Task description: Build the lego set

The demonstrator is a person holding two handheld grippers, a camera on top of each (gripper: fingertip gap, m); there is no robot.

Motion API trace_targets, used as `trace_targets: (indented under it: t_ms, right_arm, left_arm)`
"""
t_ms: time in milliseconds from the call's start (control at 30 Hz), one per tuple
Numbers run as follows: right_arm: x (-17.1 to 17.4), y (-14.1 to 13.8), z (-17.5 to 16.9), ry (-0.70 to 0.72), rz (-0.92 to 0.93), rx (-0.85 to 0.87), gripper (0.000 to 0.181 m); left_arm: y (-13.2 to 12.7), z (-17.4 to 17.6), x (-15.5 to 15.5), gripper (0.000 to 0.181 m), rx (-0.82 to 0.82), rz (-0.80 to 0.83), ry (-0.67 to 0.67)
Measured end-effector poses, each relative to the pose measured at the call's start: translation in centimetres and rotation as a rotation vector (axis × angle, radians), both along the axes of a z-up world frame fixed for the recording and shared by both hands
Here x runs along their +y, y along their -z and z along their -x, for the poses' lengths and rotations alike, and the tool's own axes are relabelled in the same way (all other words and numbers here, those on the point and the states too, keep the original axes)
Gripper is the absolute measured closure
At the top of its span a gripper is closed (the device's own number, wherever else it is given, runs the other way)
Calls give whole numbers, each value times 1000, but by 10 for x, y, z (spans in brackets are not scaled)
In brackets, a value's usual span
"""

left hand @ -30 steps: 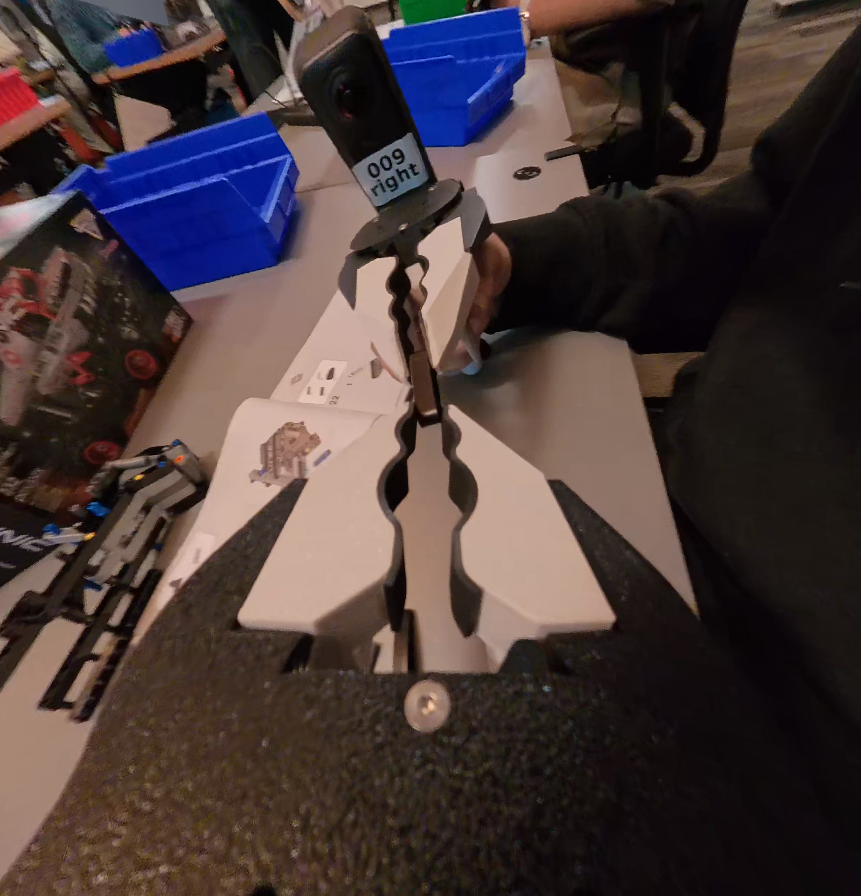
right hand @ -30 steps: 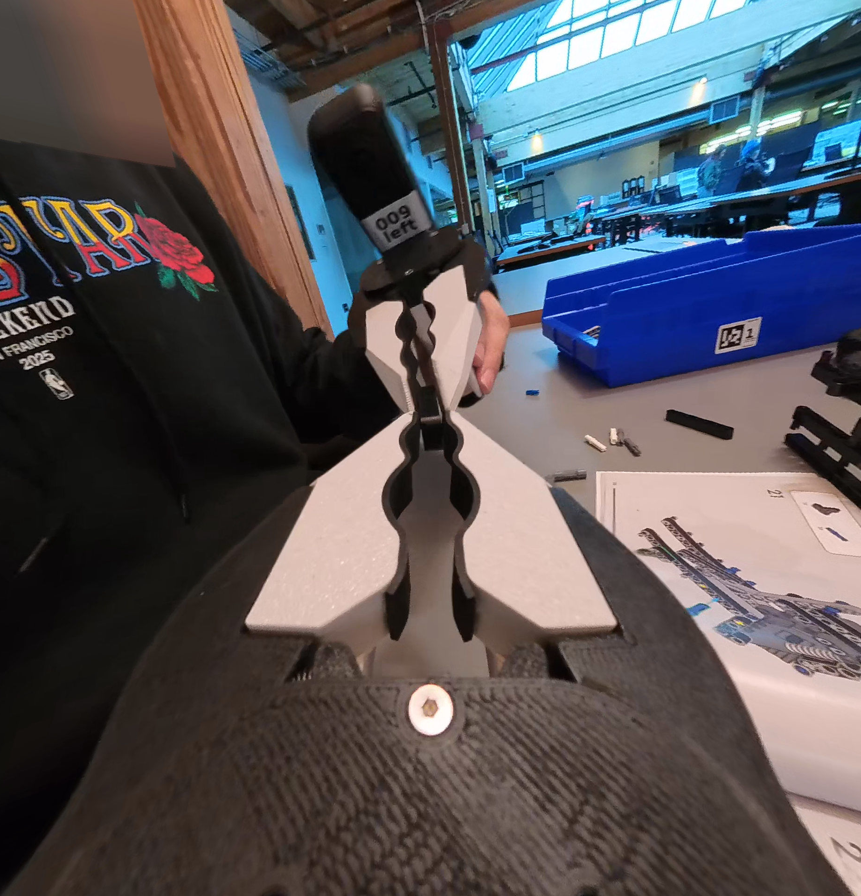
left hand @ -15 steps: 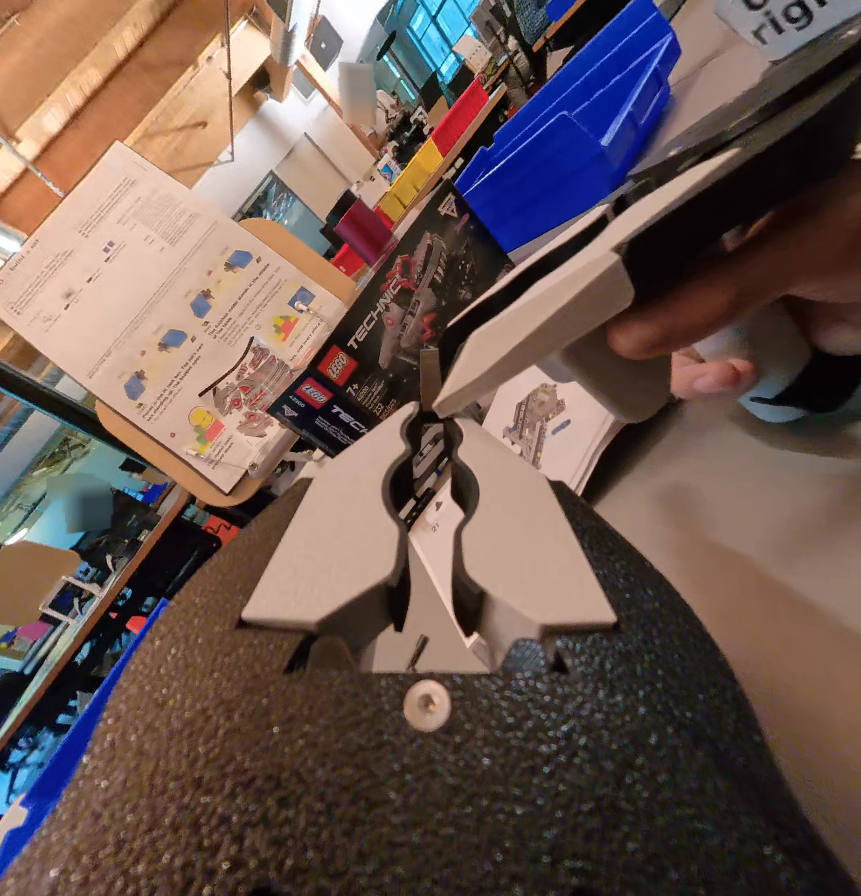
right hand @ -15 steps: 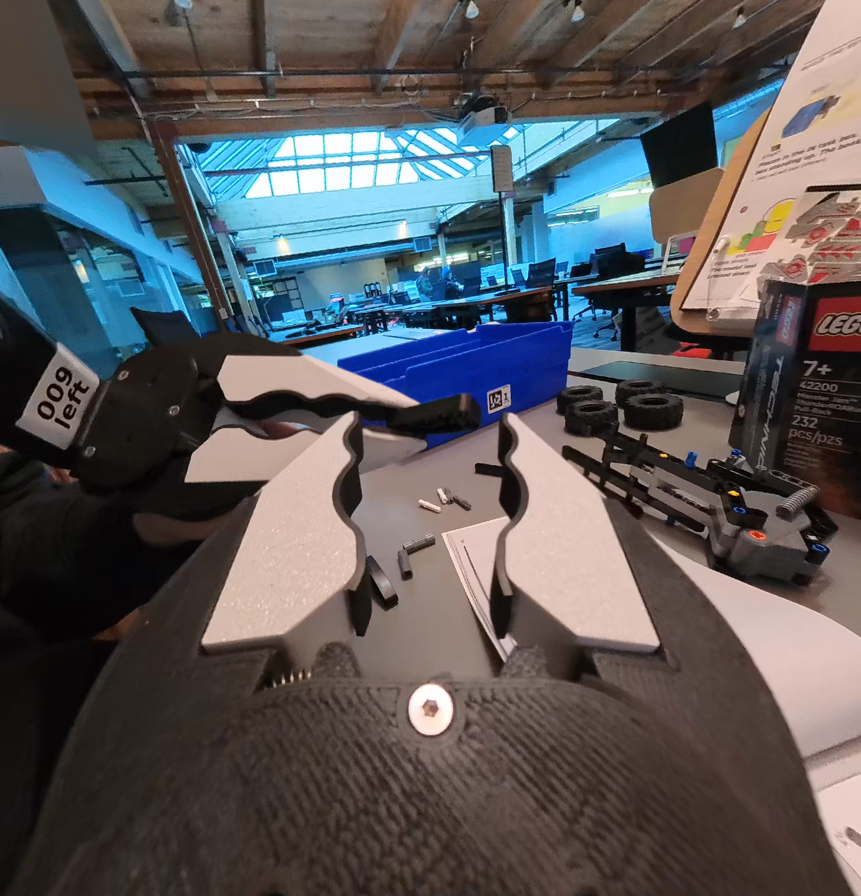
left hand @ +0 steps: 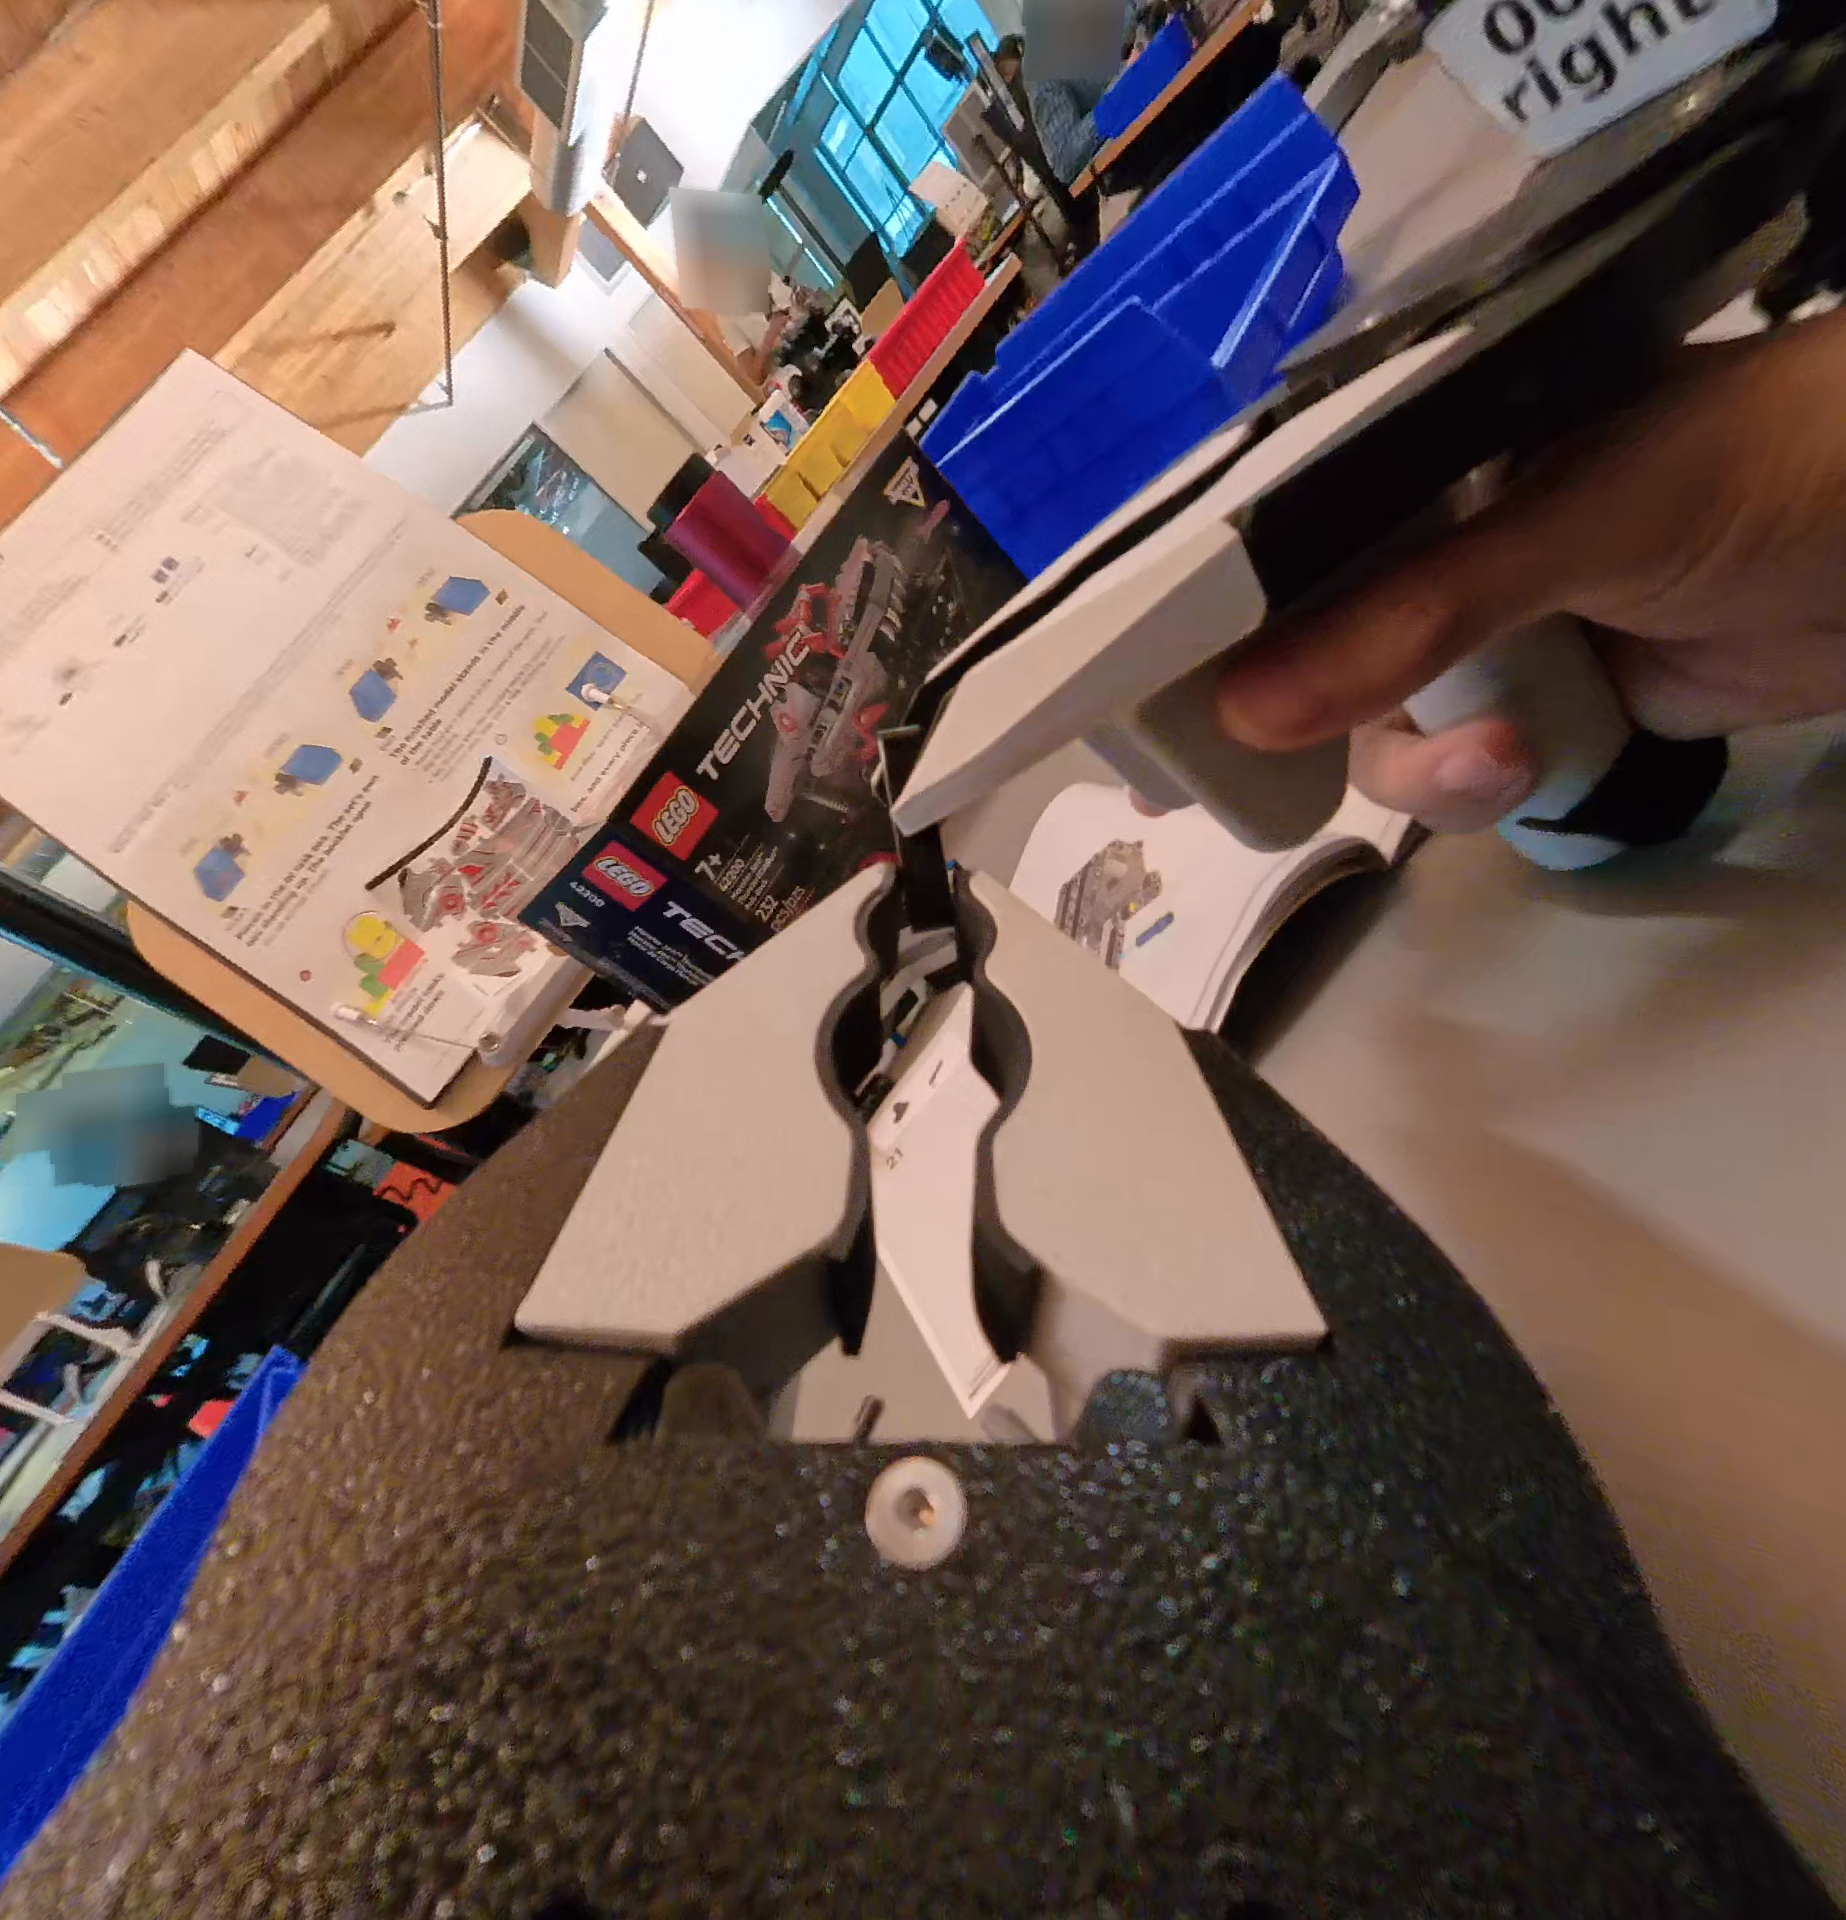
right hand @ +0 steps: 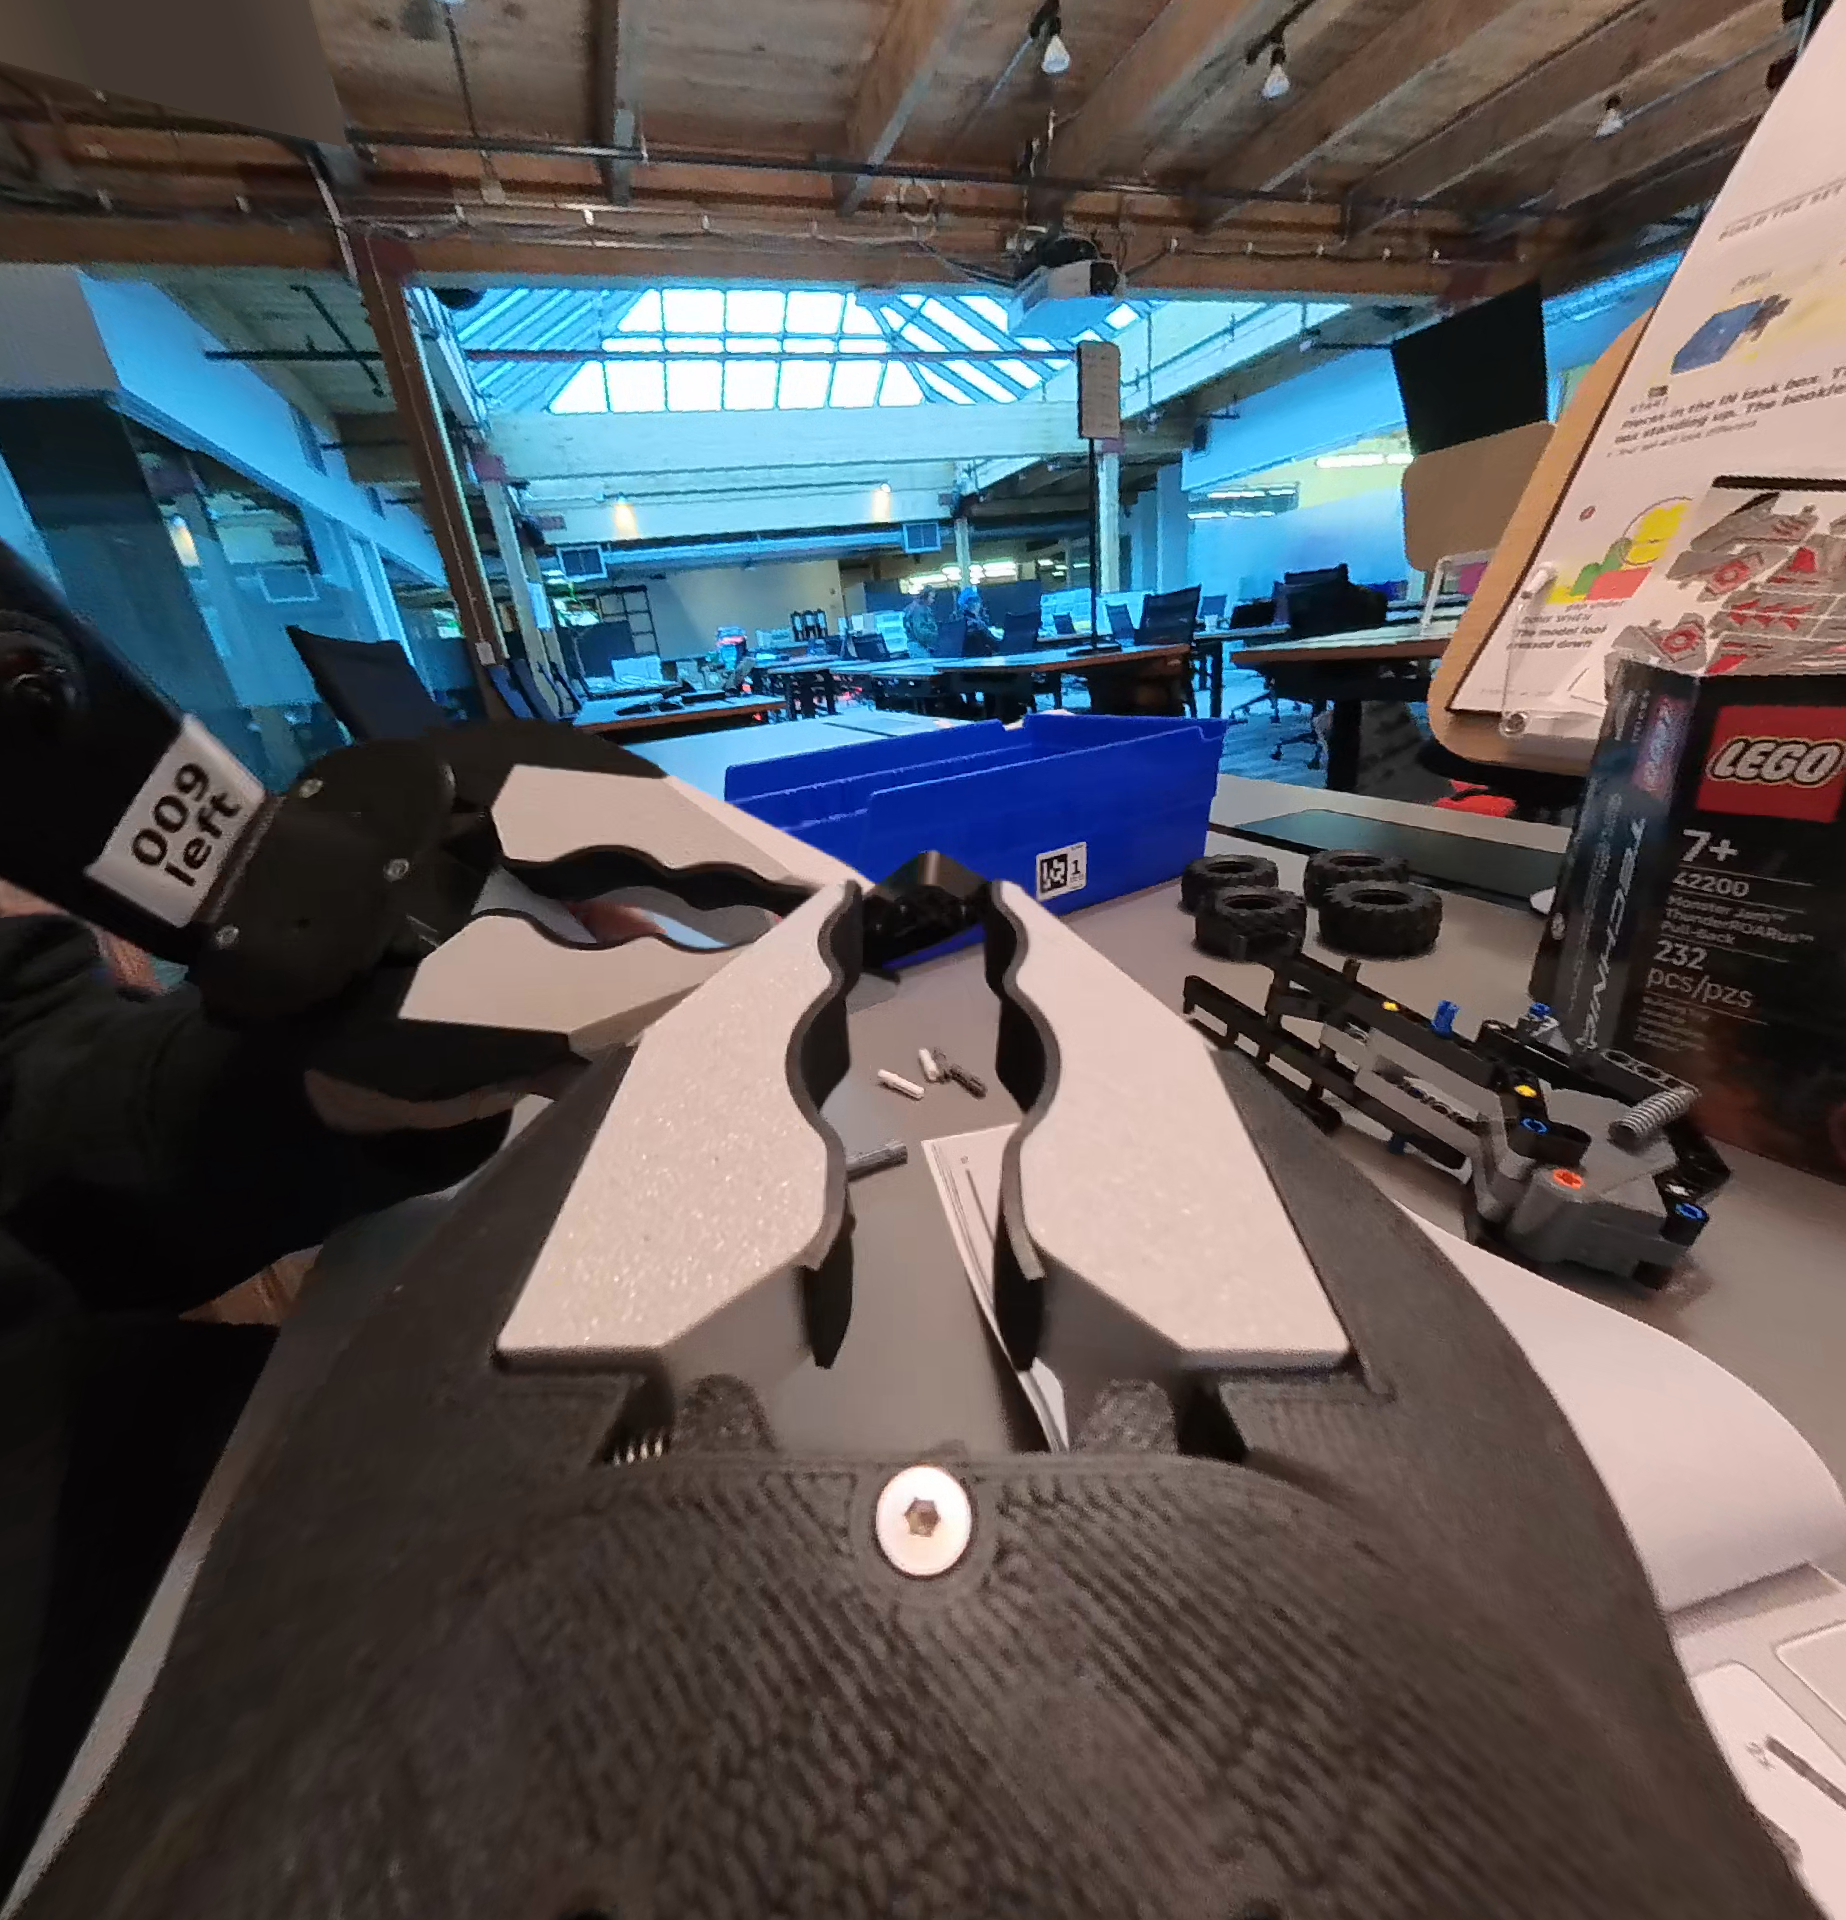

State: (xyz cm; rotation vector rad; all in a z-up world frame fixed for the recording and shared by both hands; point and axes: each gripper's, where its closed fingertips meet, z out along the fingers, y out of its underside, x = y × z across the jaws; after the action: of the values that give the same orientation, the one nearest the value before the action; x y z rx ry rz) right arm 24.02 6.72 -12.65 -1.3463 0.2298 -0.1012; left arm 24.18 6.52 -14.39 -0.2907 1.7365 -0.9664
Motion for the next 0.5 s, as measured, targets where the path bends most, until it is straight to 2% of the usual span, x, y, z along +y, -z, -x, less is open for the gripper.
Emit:
trace_targets:
  t_ms: [100,200,300,400,500]
  right_arm:
    - [-1,0,1,0,2,-16,156]
    - [0,4,-3,113,89,-157,140]
    - [5,10,-1,157,167,-264,152]
    - [1,12,3,72,166,-216,152]
    - [-6,11,5,-16,148,-169,156]
  left_arm:
    - [0,-2,2,176,45,26,-16]
    - [9,-6,5,175,148,40,-44]
    - [14,-4,4,175,212,64,-26]
    - [13,2,0,175,250,115,53]
    - [7,11,-6,176,319,233,156]
